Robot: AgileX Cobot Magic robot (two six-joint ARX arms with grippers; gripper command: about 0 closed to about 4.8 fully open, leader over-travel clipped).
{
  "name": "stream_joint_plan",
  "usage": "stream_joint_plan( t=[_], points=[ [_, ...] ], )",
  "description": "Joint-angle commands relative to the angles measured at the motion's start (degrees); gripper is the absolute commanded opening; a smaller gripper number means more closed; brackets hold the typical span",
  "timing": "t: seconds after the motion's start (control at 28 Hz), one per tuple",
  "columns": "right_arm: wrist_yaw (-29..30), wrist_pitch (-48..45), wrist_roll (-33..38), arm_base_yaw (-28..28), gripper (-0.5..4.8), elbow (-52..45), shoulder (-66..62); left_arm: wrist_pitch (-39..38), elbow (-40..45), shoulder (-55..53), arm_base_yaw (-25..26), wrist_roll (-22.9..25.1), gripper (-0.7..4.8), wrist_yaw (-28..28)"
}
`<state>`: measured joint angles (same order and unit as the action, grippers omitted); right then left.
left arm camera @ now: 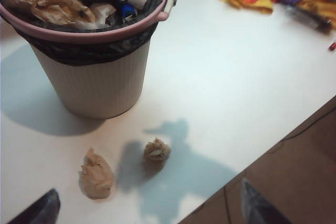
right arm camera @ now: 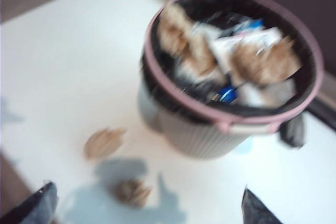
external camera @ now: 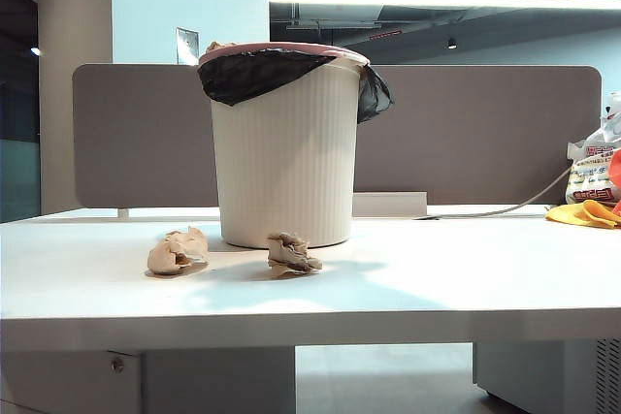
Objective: Pick up all the trash on the table and put it in the trash can.
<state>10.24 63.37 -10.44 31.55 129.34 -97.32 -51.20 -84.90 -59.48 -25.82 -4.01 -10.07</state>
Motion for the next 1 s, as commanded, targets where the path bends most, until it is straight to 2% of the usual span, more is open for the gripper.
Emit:
stream_joint_plan(
  t=[0.04, 0.14, 0.25, 0.32, 0.5, 0.64, 0.75, 1.0],
  points=[
    [0.02, 3.67, 1.38, 0.87, 4.74, -2.91, 3.93, 3.26, 5.60, 4.28, 0.04, -0.96, 4.79, 0.42],
    [-0.09, 3.69, 3.30, 1.81, 4.74, -9.05, 8.85, 5.20, 11.15, 7.43, 0.04, -1.03, 4.79, 0.39],
    [-0.26, -2.45, 3.67, 2.21, 4.74, -18.18, 14.58, 7.93, 16.20, 8.76, 0.00, -2.51, 4.79, -0.39],
    [-0.22, -10.86, 3.65, 2.32, 4.73, -26.05, 18.03, 10.56, 19.21, 8.74, -0.52, -3.89, 4.79, -0.74],
    [0.55, -32.35, 3.65, 2.43, 4.73, -44.96, 21.90, 16.09, 24.13, 8.35, -1.05, -3.91, 4.79, -0.52],
    [1.49, -44.33, 4.90, 3.08, 4.73, -55.98, 19.69, 20.59, 26.99, 8.26, -1.14, -3.93, 4.79, -1.64],
    [1.36, -49.22, 5.55, 3.08, 4.72, -60.22, 15.08, 21.59, 28.02, 7.96, -1.11, -3.91, 4.79, -1.11],
    [2.71, -52.96, 1.84, 3.93, 4.79, -60.33, 0.81, 20.74, 28.02, 3.34, -1.18, -3.96, 4.79, -4.35]
  ],
)
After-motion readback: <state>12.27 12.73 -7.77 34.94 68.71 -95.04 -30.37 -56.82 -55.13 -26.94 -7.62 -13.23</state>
